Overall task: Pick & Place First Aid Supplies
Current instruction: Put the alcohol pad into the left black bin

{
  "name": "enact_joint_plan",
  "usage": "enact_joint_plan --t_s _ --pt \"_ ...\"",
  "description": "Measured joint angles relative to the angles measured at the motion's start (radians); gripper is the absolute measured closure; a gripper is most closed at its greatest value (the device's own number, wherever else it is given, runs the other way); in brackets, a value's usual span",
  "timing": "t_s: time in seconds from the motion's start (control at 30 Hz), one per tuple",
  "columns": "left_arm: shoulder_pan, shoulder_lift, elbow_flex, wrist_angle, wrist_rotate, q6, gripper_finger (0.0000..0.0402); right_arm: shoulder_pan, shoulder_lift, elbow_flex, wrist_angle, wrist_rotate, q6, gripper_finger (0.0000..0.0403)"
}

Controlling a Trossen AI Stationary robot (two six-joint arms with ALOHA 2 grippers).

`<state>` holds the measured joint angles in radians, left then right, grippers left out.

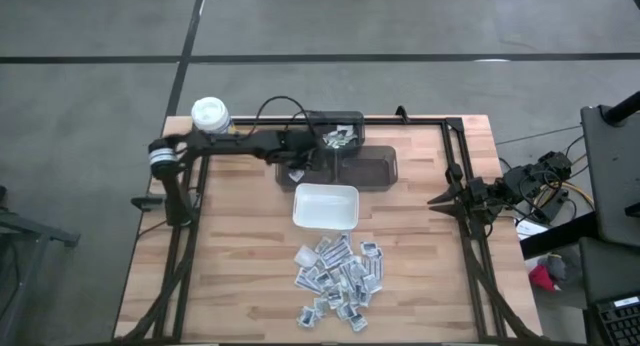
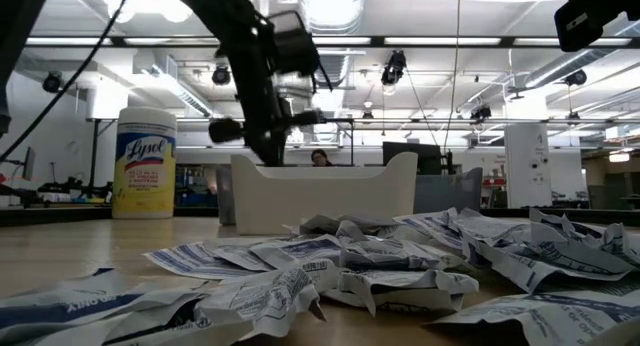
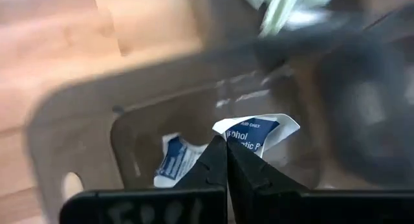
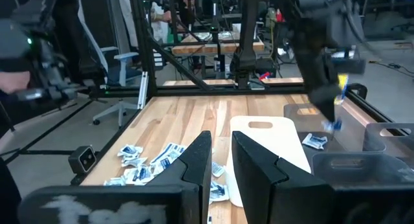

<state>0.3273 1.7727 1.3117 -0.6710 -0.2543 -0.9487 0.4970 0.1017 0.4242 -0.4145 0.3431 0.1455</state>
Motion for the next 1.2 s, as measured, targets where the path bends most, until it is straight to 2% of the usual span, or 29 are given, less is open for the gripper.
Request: enact_joint_plan --t_s 0.2,0.73,0.83,1.07,1.2 --pt "0.000 0.061 0.000 0.006 0.024 0.003 0.0401 0.000 0.000 0.000 0.000 0.000 0.000 0.0344" --pt "0.001 0.076 -0.008 0.016 0.029 0.086 0.0396 0.000 0.000 0.000 0.000 0.000 0.000 0.0344" --pt "0.001 0.084 -0.008 0.015 0.029 0.090 0.0372 0.000 0.000 0.000 0.000 0.000 0.001 0.0344" --pt "0.006 0.044 0.005 -0.004 0.044 0.115 0.0289 0.000 0.000 0.000 0.000 0.000 0.004 0.0344" --pt "0.009 -0.026 0.034 -0.031 0.185 0.162 0.0267 0.000 0.000 0.000 0.001 0.000 0.004 0.0344"
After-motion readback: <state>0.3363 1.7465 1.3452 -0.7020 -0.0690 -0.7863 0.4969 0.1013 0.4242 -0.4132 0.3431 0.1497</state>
